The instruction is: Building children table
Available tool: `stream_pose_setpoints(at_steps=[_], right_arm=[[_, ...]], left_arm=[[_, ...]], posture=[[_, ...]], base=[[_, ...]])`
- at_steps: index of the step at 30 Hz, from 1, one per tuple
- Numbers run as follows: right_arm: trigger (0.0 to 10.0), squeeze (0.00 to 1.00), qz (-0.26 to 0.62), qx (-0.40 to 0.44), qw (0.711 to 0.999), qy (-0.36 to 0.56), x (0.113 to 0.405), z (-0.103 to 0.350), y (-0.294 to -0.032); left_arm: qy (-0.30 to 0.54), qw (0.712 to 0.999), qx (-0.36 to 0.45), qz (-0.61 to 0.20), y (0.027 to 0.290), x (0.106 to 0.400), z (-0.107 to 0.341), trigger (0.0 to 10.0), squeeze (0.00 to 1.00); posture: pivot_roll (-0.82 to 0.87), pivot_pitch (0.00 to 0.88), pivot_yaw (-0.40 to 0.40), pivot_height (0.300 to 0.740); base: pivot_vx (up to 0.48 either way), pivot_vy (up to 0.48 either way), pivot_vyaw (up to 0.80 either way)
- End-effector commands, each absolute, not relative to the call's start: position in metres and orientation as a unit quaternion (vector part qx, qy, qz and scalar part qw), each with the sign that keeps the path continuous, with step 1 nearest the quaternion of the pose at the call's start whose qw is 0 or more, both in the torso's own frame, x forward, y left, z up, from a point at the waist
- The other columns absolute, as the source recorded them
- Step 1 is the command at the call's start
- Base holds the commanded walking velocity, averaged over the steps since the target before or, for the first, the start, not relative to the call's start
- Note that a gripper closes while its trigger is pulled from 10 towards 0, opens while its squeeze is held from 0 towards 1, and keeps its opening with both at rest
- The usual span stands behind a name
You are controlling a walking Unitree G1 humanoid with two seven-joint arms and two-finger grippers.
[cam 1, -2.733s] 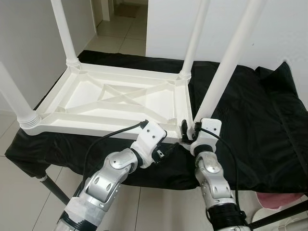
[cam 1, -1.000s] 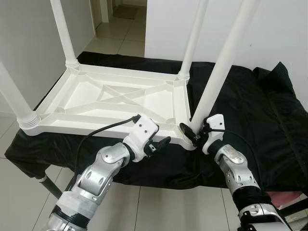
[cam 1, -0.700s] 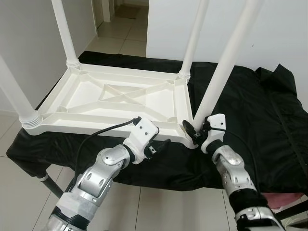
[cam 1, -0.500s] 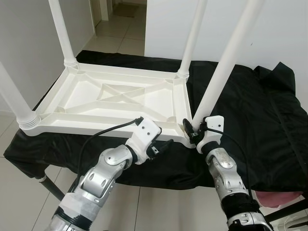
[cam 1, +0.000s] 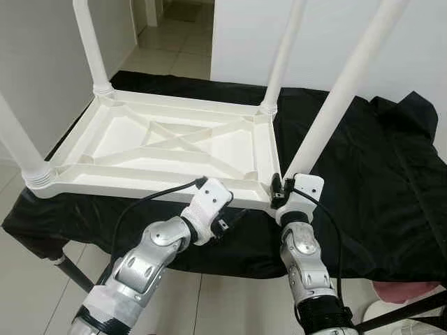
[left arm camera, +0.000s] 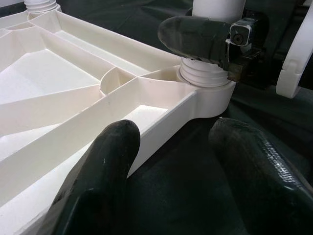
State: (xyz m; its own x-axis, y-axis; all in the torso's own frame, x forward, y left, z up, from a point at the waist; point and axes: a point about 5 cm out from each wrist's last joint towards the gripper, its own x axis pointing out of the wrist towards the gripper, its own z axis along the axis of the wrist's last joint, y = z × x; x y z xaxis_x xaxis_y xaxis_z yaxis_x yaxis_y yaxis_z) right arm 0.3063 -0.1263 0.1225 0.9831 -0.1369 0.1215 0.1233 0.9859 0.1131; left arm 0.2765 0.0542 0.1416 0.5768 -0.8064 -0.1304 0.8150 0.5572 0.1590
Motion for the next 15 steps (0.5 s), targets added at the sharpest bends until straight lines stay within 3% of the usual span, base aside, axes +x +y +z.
stream_pose_setpoints(at_steps=[1, 3, 5, 15], right_arm=[[10.0, 0.00, -0.064, 0.045, 0.996, -0.039, 0.3022, 0.1121, -0.1250], [10.0, 0.00, -0.060, 0.038, 0.997, -0.034, 0.3019, 0.1119, -0.1240], [10.0, 1.00, -0.056, 0.055, 0.996, -0.030, 0.3018, 0.1120, -0.1255], [10.0, 1.00, -0.036, 0.044, 0.997, -0.051, 0.2995, 0.1186, -0.1315]], left_arm=[[0.029, 0.870, 0.093, -0.484, 0.0501, 0.2737, 0.1417, 10.0, 0.00], [0.032, 0.871, 0.084, -0.483, 0.0490, 0.2744, 0.1427, 10.0, 0.00], [0.032, 0.871, 0.076, -0.483, 0.0488, 0.2746, 0.1437, 10.0, 0.00], [0.028, 0.868, 0.080, -0.489, 0.0485, 0.2734, 0.1449, 10.0, 0.00]], posture=[[0.01, 0.015, -0.064, 0.740], [0.01, 0.012, -0.063, 0.740], [0.01, 0.012, -0.065, 0.740], [0.01, 0.005, -0.061, 0.740]], base=[[0.000, 0.000, 0.00], [0.000, 0.000, 0.00], [0.000, 0.000, 0.00], [0.000, 0.000, 0.00]])
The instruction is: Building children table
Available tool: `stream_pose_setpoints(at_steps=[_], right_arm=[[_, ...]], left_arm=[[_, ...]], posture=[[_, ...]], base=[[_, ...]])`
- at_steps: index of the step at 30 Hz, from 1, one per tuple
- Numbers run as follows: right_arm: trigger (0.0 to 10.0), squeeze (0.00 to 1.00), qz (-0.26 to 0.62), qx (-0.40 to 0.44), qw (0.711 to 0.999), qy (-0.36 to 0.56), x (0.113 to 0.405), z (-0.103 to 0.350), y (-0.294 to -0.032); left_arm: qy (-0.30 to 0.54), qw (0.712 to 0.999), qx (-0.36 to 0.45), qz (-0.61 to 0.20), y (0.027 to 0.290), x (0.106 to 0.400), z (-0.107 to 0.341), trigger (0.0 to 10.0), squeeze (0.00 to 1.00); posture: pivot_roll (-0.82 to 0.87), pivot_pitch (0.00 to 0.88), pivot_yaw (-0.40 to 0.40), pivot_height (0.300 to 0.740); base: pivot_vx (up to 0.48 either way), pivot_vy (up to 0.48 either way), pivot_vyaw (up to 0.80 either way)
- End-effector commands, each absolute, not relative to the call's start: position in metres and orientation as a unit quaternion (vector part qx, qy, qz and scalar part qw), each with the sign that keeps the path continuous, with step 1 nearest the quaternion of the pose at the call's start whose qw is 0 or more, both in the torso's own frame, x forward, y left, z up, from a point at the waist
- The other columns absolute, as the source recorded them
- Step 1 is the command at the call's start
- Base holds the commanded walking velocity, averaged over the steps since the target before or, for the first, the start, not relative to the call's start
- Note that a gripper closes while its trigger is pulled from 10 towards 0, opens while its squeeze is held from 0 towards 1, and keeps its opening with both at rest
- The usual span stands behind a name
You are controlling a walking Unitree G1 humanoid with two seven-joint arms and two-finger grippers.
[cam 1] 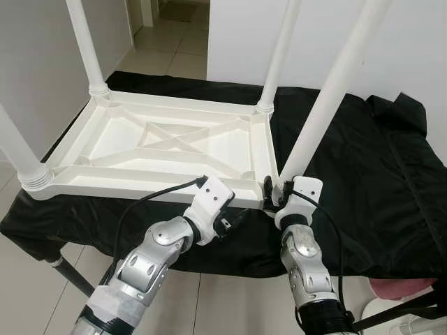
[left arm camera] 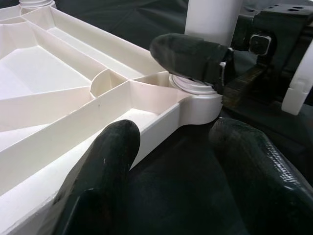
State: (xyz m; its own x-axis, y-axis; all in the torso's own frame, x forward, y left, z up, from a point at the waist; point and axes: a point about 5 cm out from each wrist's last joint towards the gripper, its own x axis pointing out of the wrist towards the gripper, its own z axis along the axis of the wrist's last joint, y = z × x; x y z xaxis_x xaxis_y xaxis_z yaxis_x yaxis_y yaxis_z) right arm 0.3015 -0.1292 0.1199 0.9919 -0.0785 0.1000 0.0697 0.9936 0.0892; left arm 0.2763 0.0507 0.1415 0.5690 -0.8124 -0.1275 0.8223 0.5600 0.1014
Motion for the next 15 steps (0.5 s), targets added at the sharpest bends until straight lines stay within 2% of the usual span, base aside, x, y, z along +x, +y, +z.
stream_pose_setpoints(at_steps=[1, 2, 9, 15], right_arm=[[10.0, 1.00, -0.029, 0.042, 0.997, -0.054, 0.299, 0.119, -0.133], [10.0, 0.01, -0.017, 0.039, 0.998, -0.056, 0.298, 0.120, -0.136], [10.0, 0.00, 0.090, 0.035, 0.994, -0.051, 0.299, 0.121, -0.147], [10.0, 0.00, 0.179, -0.018, 0.982, -0.054, 0.306, 0.128, -0.160]], left_arm=[[0.028, 0.867, 0.081, -0.490, 0.048, 0.273, 0.145, 10.0, 0.00], [0.028, 0.867, 0.081, -0.490, 0.048, 0.273, 0.145, 10.0, 0.00], [0.035, 0.863, 0.076, -0.498, 0.047, 0.271, 0.146, 10.0, 0.00], [0.038, 0.856, 0.076, -0.509, 0.047, 0.270, 0.146, 10.0, 0.00]], posture=[[0.01, 0.005, -0.061, 0.740], [0.01, 0.004, -0.060, 0.740], [0.01, 0.006, -0.047, 0.740], [0.00, 0.006, -0.028, 0.740]], base=[[0.000, 0.000, 0.00], [0.000, 0.000, 0.00], [0.000, 0.000, 0.00], [0.000, 0.000, 0.00]])
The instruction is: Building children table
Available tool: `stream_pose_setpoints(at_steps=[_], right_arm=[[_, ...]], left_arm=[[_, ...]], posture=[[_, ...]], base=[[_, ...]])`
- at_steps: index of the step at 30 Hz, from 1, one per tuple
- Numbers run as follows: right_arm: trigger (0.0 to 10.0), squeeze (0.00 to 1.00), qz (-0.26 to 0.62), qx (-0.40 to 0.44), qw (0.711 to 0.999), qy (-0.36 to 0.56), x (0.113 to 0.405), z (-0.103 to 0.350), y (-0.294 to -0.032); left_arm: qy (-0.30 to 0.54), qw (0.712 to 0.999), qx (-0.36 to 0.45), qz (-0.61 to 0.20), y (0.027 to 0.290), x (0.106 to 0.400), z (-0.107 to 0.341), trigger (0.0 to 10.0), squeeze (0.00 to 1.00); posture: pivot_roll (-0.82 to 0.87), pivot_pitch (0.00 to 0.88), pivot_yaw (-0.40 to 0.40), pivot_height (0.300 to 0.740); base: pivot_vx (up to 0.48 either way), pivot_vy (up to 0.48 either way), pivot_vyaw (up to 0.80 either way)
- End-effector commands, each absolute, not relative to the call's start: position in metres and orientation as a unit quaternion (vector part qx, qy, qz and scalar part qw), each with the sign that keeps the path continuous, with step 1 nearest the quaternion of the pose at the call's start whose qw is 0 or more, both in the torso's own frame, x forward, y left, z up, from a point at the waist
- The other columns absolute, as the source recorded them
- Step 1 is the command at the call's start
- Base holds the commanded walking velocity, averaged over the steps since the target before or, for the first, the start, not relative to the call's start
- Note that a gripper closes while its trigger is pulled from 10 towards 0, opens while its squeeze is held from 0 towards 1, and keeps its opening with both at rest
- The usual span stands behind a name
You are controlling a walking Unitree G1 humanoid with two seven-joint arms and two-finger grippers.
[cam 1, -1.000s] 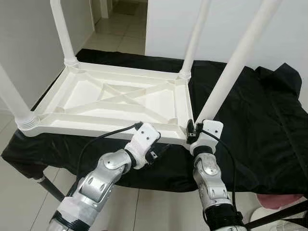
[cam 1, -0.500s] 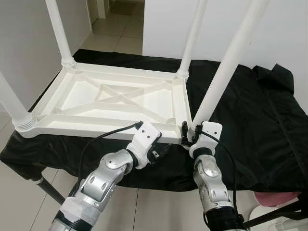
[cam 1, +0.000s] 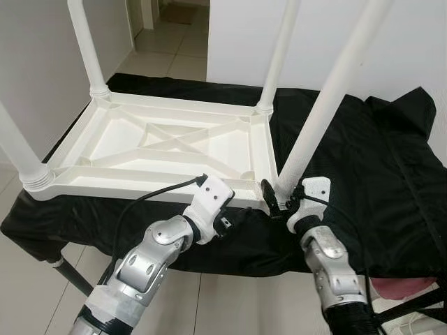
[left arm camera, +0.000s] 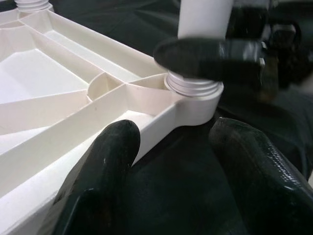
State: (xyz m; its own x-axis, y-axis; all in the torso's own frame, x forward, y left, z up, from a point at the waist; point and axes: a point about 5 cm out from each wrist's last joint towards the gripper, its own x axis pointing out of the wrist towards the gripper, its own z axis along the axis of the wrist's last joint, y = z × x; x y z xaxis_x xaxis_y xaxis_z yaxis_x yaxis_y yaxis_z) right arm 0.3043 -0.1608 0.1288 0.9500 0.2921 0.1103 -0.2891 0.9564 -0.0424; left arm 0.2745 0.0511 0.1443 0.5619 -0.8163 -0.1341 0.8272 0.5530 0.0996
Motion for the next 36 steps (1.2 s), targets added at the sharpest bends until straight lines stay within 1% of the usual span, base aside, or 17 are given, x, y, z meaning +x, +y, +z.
stream_pose_setpoints(at_steps=[1, 2, 3, 4, 9, 10, 11, 12, 13, 14, 15, 24, 25, 30, 31, 36], right_arm=[[10.0, 0.00, 0.179, -0.018, 0.982, -0.054, 0.306, 0.128, -0.160], [10.0, 0.00, 0.204, -0.036, 0.977, -0.056, 0.309, 0.130, -0.163], [10.0, 0.00, 0.204, -0.036, 0.977, -0.056, 0.309, 0.130, -0.163], [10.0, 0.00, 0.237, -0.052, 0.969, -0.053, 0.314, 0.132, -0.165], [10.0, 0.00, 0.255, -0.060, 0.964, -0.048, 0.317, 0.133, -0.164], [10.0, 0.00, 0.277, -0.070, 0.958, -0.042, 0.319, 0.131, -0.162], [4.8, 0.00, 0.297, -0.078, 0.951, -0.035, 0.321, 0.129, -0.159], [4.8, 0.00, 0.308, -0.083, 0.947, -0.030, 0.322, 0.128, -0.157], [3.4, 0.00, 0.313, -0.085, 0.946, -0.027, 0.323, 0.126, -0.156], [3.4, 0.00, 0.313, -0.085, 0.946, -0.027, 0.323, 0.126, -0.156], [0.0, 0.00, 0.317, -0.083, 0.945, -0.020, 0.324, 0.124, -0.156], [0.0, 0.00, 0.332, -0.090, 0.939, -0.005, 0.326, 0.118, -0.163], [10.0, 0.00, 0.322, -0.083, 0.943, -0.005, 0.327, 0.118, -0.167], [10.0, 0.00, 0.304, -0.069, 0.950, -0.009, 0.328, 0.118, -0.170], [10.0, 0.00, 0.289, -0.056, 0.956, -0.003, 0.328, 0.117, -0.171], [10.0, 0.00, 0.261, -0.040, 0.965, 0.002, 0.324, 0.114, -0.167]], left_arm=[[0.038, 0.856, 0.076, -0.509, 0.047, 0.270, 0.146, 10.0, 0.00], [0.039, 0.856, 0.076, -0.511, 0.046, 0.270, 0.147, 10.0, 0.00], [0.039, 0.856, 0.076, -0.511, 0.046, 0.270, 0.147, 10.0, 0.00], [0.038, 0.854, 0.076, -0.513, 0.045, 0.271, 0.147, 10.0, 0.00], [0.038, 0.853, 0.076, -0.514, 0.045, 0.271, 0.148, 10.0, 0.00], [0.038, 0.852, 0.076, -0.516, 0.044, 0.271, 0.148, 10.0, 0.00], [0.038, 0.851, 0.077, -0.517, 0.044, 0.270, 0.148, 10.0, 0.00], [0.038, 0.851, 0.077, -0.518, 0.044, 0.270, 0.148, 10.0, 0.00], [0.038, 0.851, 0.079, -0.518, 0.044, 0.270, 0.148, 10.0, 0.00], [0.038, 0.851, 0.079, -0.518, 0.044, 0.270, 0.148, 10.0, 0.00], [0.038, 0.851, 0.079, -0.518, 0.044, 0.271, 0.148, 10.0, 0.00], [0.036, 0.851, 0.078, -0.518, 0.042, 0.272, 0.150, 10.0, 0.00], [0.035, 0.850, 0.077, -0.520, 0.041, 0.271, 0.150, 10.0, 0.00], [0.034, 0.849, 0.076, -0.522, 0.040, 0.272, 0.151, 10.0, 0.00], [0.034, 0.849, 0.077, -0.522, 0.039, 0.272, 0.151, 10.0, 0.00], [0.035, 0.849, 0.076, -0.521, 0.039, 0.271, 0.151, 10.0, 0.00]], posture=[[0.00, 0.006, -0.028, 0.740], [0.00, 0.005, -0.021, 0.740], [0.00, 0.005, -0.021, 0.740], [0.00, 0.006, -0.018, 0.740], [0.00, 0.005, -0.013, 0.740], [-0.01, 0.006, -0.008, 0.740], [-0.01, 0.004, -0.007, 0.740], [-0.01, 0.004, -0.007, 0.740], [-0.01, 0.004, -0.006, 0.740], [-0.01, 0.004, -0.006, 0.740], [-0.01, 0.004, -0.006, 0.740], [0.00, 0.005, -0.005, 0.740], [-0.01, 0.006, -0.002, 0.740], [-0.01, 0.008, -0.003, 0.740], [-0.01, 0.009, -0.004, 0.740], [-0.01, 0.017, -0.008, 0.740]], base=[[0.000, 0.000, 0.00], [0.000, 0.000, 0.00], [0.000, 0.000, 0.00], [0.000, 0.000, 0.00], [0.000, 0.000, 0.00], [0.000, 0.000, 0.00], [0.000, 0.000, 0.00], [0.000, 0.000, 0.00], [0.000, 0.000, 0.00], [0.000, 0.000, 0.00], [0.000, 0.000, 0.00], [0.000, 0.000, 0.00], [0.000, 0.000, 0.00], [0.000, 0.000, 0.00], [0.000, 0.000, 0.00], [0.000, 0.000, 0.00]])
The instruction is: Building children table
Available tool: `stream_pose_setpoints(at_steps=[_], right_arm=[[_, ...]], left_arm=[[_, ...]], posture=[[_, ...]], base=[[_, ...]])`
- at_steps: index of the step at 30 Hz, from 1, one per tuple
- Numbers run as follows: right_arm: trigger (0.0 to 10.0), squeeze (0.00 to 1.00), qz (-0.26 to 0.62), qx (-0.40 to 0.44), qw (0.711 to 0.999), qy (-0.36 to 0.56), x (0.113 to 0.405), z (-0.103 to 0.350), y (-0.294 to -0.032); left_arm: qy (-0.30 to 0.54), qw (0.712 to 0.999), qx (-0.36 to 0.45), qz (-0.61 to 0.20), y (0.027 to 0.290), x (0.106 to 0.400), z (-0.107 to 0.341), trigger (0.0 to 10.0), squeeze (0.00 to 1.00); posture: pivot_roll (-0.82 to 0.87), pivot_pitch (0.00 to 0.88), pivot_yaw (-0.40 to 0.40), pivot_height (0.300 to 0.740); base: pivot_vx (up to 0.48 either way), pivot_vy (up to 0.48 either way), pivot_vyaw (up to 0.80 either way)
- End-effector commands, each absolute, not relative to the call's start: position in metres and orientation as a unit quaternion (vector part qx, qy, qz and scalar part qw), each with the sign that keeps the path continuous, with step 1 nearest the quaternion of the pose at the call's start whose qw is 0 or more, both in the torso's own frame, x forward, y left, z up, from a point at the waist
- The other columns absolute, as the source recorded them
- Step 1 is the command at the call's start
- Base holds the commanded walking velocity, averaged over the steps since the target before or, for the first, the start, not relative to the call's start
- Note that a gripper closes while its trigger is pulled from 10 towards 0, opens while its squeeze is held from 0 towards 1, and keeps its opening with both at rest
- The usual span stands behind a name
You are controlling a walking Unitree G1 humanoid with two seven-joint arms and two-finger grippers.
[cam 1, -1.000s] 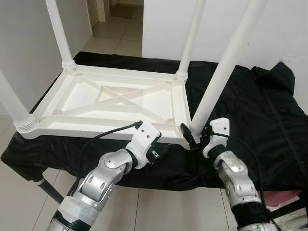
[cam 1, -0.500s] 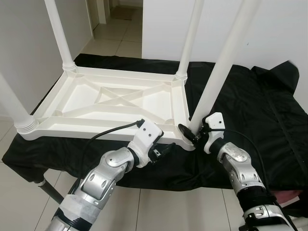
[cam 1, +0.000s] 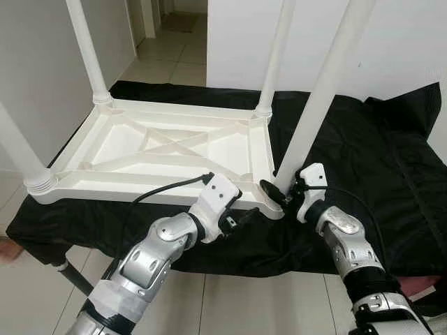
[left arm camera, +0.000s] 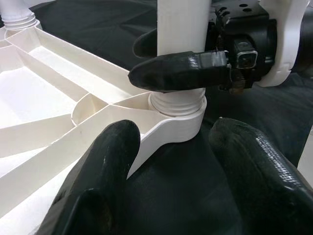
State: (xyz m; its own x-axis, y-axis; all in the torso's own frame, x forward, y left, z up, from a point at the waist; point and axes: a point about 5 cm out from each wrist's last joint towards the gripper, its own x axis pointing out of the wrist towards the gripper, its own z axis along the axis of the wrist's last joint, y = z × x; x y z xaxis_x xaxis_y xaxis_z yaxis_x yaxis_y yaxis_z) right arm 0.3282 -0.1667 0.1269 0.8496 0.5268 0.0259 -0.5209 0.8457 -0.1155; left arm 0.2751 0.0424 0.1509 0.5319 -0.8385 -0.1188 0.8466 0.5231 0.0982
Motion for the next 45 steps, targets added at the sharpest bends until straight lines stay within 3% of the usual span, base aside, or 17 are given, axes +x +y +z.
stream_pose_setpoints(at_steps=[1, 11, 22, 25, 26, 32, 33, 34, 35, 45], right_arm=[[10.0, 0.00, 0.256, -0.035, 0.966, 0.000, 0.322, 0.113, -0.166], [10.0, 0.00, 0.165, -0.031, 0.986, 0.006, 0.315, 0.107, -0.157], [10.0, 0.00, -0.055, 0.055, 0.997, 0.030, 0.304, 0.104, -0.136], [10.0, 0.00, -0.062, 0.075, 0.995, 0.028, 0.304, 0.108, -0.129], [10.0, 0.00, -0.019, 0.073, 0.997, 0.007, 0.303, 0.117, -0.114], [10.0, 0.00, -0.001, 0.055, 0.998, 0.010, 0.300, 0.118, -0.111], [10.0, 0.03, 0.001, 0.049, 0.999, 0.013, 0.299, 0.117, -0.111], [10.0, 0.84, 0.002, 0.046, 0.999, 0.015, 0.299, 0.117, -0.112], [10.0, 1.00, 0.003, 0.045, 0.999, 0.015, 0.299, 0.117, -0.112], [10.0, 1.00, 0.064, 0.023, 0.998, 0.007, 0.295, 0.119, -0.113]], left_arm=[[0.035, 0.850, 0.075, -0.521, 0.039, 0.271, 0.151, 10.0, 0.00], [0.040, 0.852, 0.076, -0.517, 0.041, 0.269, 0.148, 10.0, 0.00], [0.043, 0.858, 0.083, -0.504, 0.044, 0.272, 0.148, 10.0, 0.00], [0.041, 0.860, 0.082, -0.502, 0.044, 0.272, 0.149, 10.0, 0.00], [0.041, 0.862, 0.079, -0.500, 0.044, 0.272, 0.149, 10.0, 0.00], [0.043, 0.859, 0.080, -0.505, 0.044, 0.269, 0.148, 10.0, 0.00], [0.044, 0.859, 0.082, -0.504, 0.045, 0.270, 0.148, 10.0, 0.00], [0.043, 0.860, 0.082, -0.501, 0.046, 0.271, 0.148, 10.0, 0.00], [0.042, 0.862, 0.081, -0.498, 0.047, 0.272, 0.149, 10.0, 0.00], [0.034, 0.861, 0.059, -0.504, 0.042, 0.269, 0.155, 10.0, 0.00]], posture=[[-0.01, 0.017, -0.008, 0.740], [0.00, 0.033, -0.012, 0.740], [0.01, 0.044, -0.026, 0.740], [0.02, 0.046, -0.026, 0.740], [0.02, 0.046, -0.020, 0.740], [0.02, 0.047, -0.027, 0.740], [0.02, 0.047, -0.028, 0.740], [0.02, 0.047, -0.031, 0.740], [0.02, 0.047, -0.031, 0.740], [0.02, 0.043, -0.041, 0.740]], base=[[0.000, 0.000, 0.00], [0.000, 0.000, 0.00], [0.000, 0.000, 0.00], [0.000, 0.000, 0.00], [0.000, 0.000, 0.00], [0.000, 0.000, 0.00], [0.000, 0.000, 0.00], [0.000, 0.000, 0.00], [0.000, 0.000, 0.00], [0.000, 0.000, 0.00]])
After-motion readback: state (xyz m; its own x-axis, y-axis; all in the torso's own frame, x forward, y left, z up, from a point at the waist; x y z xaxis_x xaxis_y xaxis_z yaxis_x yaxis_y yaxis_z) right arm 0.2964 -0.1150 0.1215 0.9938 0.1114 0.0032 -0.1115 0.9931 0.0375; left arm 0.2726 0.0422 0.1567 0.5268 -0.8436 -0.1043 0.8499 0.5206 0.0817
